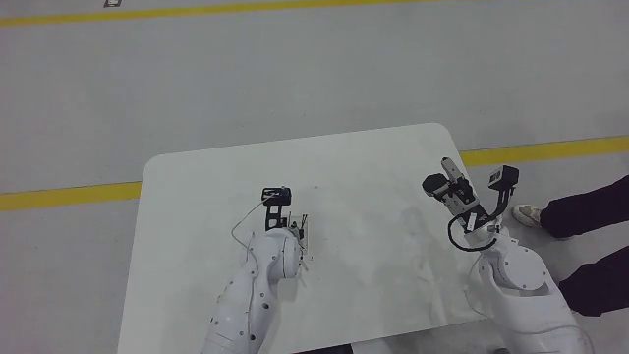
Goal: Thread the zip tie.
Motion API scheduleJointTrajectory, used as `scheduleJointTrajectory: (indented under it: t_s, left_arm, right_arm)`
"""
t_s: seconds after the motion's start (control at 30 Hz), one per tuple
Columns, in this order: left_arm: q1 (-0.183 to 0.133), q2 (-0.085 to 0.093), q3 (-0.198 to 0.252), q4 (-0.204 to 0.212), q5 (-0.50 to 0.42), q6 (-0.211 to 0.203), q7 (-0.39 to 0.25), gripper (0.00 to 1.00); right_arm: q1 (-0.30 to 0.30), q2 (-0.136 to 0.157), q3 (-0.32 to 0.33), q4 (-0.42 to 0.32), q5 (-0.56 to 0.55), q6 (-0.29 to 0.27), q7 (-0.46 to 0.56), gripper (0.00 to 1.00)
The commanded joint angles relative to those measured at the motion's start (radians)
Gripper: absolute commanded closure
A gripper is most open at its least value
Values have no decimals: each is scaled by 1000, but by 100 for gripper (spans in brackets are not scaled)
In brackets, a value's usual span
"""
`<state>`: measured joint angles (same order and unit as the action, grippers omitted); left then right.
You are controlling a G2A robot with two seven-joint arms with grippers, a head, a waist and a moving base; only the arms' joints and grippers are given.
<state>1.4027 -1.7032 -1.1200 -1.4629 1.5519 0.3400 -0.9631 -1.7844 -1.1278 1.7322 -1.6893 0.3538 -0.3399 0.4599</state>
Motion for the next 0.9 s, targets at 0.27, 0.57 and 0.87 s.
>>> scheduleJointTrajectory:
  t_s: [0.27,0.57,0.87]
  left_arm:
    - [-1,-2,-4,3,1,0,0,95]
    - [2,-2,-4,-7,6,0,-2,100]
    - [45,5,-5,-115,-21,-17,-34,100]
  right_arm:
    - [0,0,0,0,0,0,0,0]
    - [0,0,0,0,0,0,0,0]
    - [0,0,0,0,0,0,0,0]
